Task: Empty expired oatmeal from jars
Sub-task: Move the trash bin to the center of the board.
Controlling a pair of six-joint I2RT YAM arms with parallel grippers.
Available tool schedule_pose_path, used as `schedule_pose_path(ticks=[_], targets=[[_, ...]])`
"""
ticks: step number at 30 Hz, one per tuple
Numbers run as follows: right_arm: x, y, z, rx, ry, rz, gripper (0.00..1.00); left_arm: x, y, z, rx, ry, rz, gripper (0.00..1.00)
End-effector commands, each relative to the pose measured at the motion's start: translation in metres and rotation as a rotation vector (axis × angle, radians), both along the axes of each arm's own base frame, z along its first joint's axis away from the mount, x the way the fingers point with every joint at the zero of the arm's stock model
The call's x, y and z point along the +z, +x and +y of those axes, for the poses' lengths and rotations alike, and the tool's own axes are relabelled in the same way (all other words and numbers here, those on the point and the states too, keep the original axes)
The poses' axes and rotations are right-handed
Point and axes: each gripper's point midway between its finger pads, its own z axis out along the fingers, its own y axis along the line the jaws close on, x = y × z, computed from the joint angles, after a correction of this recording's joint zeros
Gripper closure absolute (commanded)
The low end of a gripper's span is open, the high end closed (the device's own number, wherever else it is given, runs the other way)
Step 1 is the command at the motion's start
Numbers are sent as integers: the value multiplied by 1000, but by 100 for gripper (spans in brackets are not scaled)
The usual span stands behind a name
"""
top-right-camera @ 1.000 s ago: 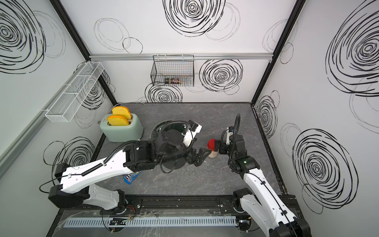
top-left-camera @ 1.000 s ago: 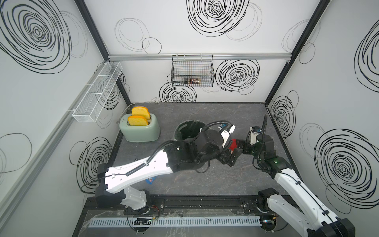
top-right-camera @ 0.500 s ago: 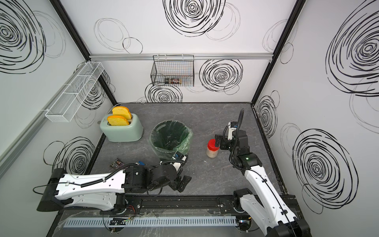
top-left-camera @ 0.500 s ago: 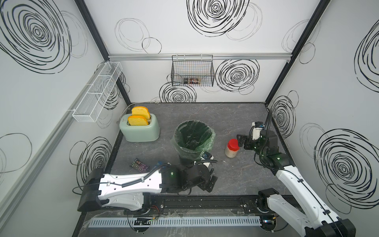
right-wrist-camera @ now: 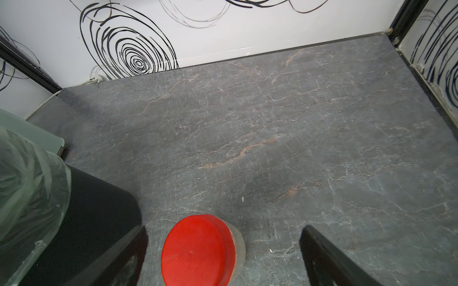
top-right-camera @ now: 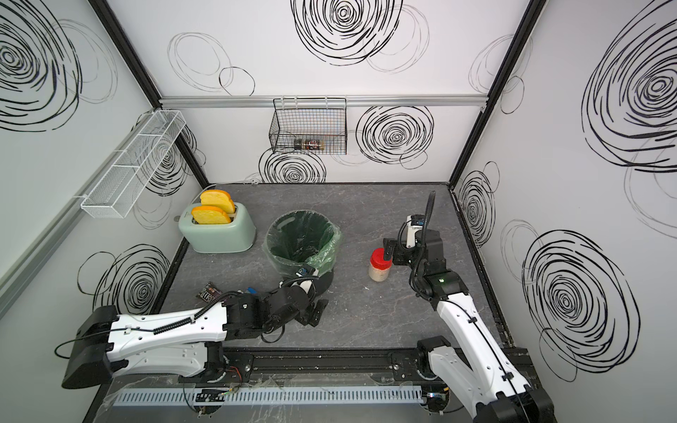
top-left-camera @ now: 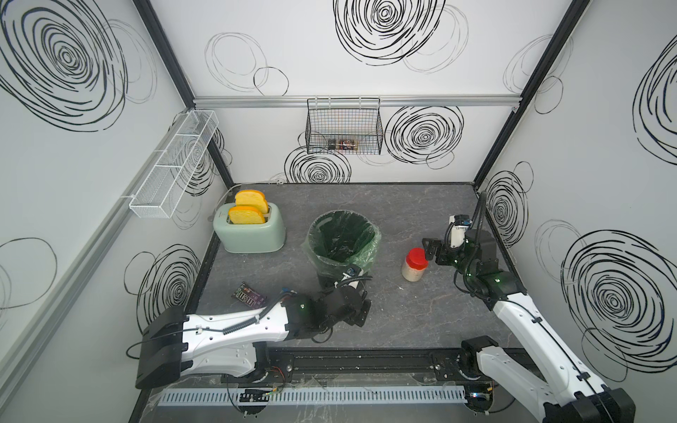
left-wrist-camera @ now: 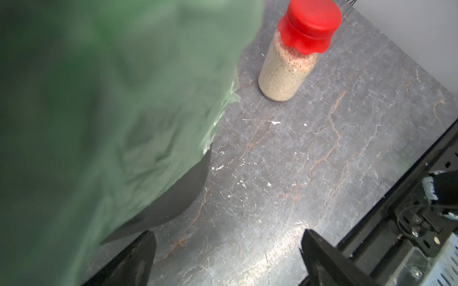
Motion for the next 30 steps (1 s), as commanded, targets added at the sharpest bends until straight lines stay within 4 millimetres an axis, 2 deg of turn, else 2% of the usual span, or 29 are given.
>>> schedule_pose_path(ticks=[1,6,12,15,17,24,28,30], targets=[[6,1,0,5,-4,-9,2,5,21,-3,26,-12,-78,4],[0,2,1,14,-10,8,2,-1,45,0,38,15,-88,4],[-7,2,-1,16,-36,30,2,-13,64,-6,-4,39,-99,4],[-14,3,1,33,-51,61,2,-12,81,-6,-11,53,-114,4],[-18,3,2,43,-59,84,2,-12,86,-10,-30,54,-114,4],[-29,1,8,86,-90,159,2,-25,91,-20,-83,65,-113,4],[-35,-1,15,117,-151,209,2,-16,92,-25,-111,79,-144,4],[-35,-3,19,132,-187,231,2,-7,79,-36,-133,82,-166,4]])
